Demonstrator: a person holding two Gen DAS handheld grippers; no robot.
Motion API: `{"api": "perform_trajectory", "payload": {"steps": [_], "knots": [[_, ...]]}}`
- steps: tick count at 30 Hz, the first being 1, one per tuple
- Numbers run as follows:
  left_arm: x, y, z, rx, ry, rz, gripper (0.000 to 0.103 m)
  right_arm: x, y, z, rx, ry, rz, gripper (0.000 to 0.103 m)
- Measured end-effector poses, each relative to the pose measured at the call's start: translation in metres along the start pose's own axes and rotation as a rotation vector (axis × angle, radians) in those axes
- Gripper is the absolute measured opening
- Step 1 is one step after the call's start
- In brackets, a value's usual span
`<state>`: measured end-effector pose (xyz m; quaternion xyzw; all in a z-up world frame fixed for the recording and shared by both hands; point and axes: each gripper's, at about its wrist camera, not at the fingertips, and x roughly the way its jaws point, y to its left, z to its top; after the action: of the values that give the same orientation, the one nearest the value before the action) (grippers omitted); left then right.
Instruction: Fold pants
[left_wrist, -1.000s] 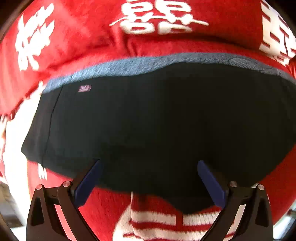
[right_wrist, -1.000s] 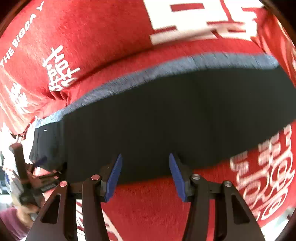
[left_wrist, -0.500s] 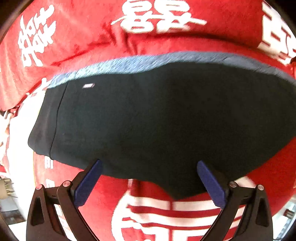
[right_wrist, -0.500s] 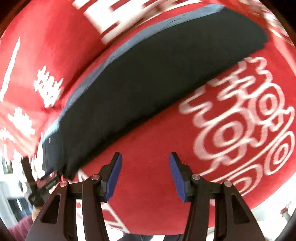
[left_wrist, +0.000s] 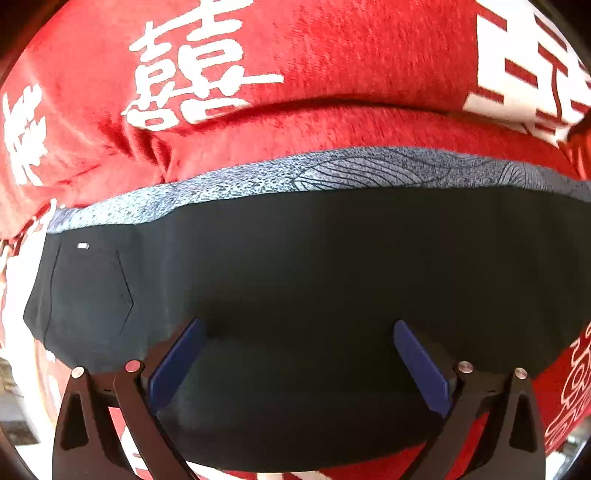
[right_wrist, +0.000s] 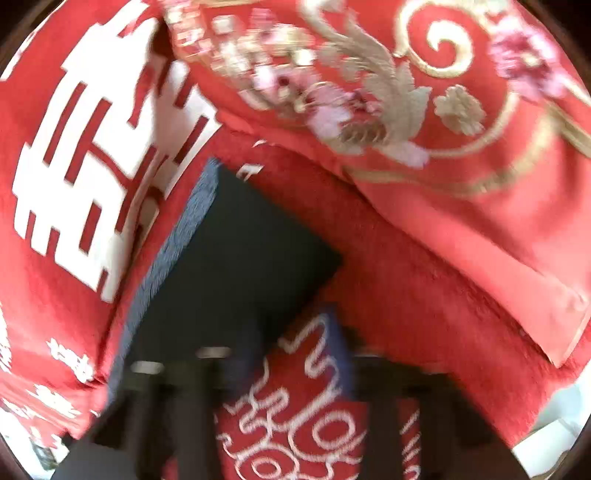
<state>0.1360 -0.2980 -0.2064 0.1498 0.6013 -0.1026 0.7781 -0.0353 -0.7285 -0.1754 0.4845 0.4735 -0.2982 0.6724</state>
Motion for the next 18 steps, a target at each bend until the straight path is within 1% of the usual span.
{"api": "perform_trajectory", "payload": {"steps": [1, 3, 4, 5, 7, 8, 9, 10, 11, 13, 14, 16, 18], "knots": [[0.001, 0.001, 0.001, -0.008, 0.005, -0.003, 0.103, -0.003, 0.007, 0.001, -0.035, -0.013, 0.006, 0.009], [0.002, 0.004, 0.0, -0.033, 0.022, -0.008, 0.103, -0.011, 0.022, -0.001, -0.146, -0.042, 0.001, 0.009], [0.002, 0.001, 0.0, -0.038, 0.026, -0.006, 0.103, -0.01, 0.025, 0.0, -0.19, -0.041, -0.011, 0.009], [0.002, 0.0, 0.001, -0.036, 0.028, 0.0, 0.103, -0.006, 0.024, 0.001, -0.198, -0.024, -0.019, 0.009], [0.002, -0.004, 0.0, -0.019, 0.024, 0.019, 0.103, 0.01, 0.011, 0.005, -0.176, 0.042, -0.043, 0.013], [0.003, -0.004, 0.001, -0.011, 0.023, 0.03, 0.103, 0.01, 0.006, 0.008, -0.168, 0.049, -0.028, 0.017], [0.004, -0.005, 0.002, -0.002, 0.025, 0.039, 0.103, 0.006, 0.004, 0.008, -0.167, 0.046, -0.024, 0.027], [0.004, -0.006, 0.004, 0.003, 0.029, 0.045, 0.103, -0.001, 0.007, 0.007, -0.184, 0.039, -0.084, 0.037], [0.004, -0.006, 0.005, 0.003, 0.038, 0.052, 0.103, -0.008, 0.009, 0.005, -0.194, 0.024, -0.124, 0.051], [0.0, -0.011, 0.009, 0.009, 0.061, 0.08, 0.103, -0.027, 0.012, 0.0, -0.204, -0.015, -0.127, 0.051], [-0.004, -0.016, 0.012, 0.019, 0.058, 0.092, 0.103, -0.038, 0.018, -0.003, -0.238, -0.042, -0.122, 0.051], [-0.014, -0.023, 0.02, 0.016, 0.026, 0.072, 0.103, -0.049, 0.037, -0.005, -0.337, -0.078, -0.104, 0.051], [-0.022, -0.035, 0.036, 0.005, -0.009, 0.028, 0.103, -0.045, 0.059, -0.002, -0.422, -0.064, -0.065, 0.051]]}}
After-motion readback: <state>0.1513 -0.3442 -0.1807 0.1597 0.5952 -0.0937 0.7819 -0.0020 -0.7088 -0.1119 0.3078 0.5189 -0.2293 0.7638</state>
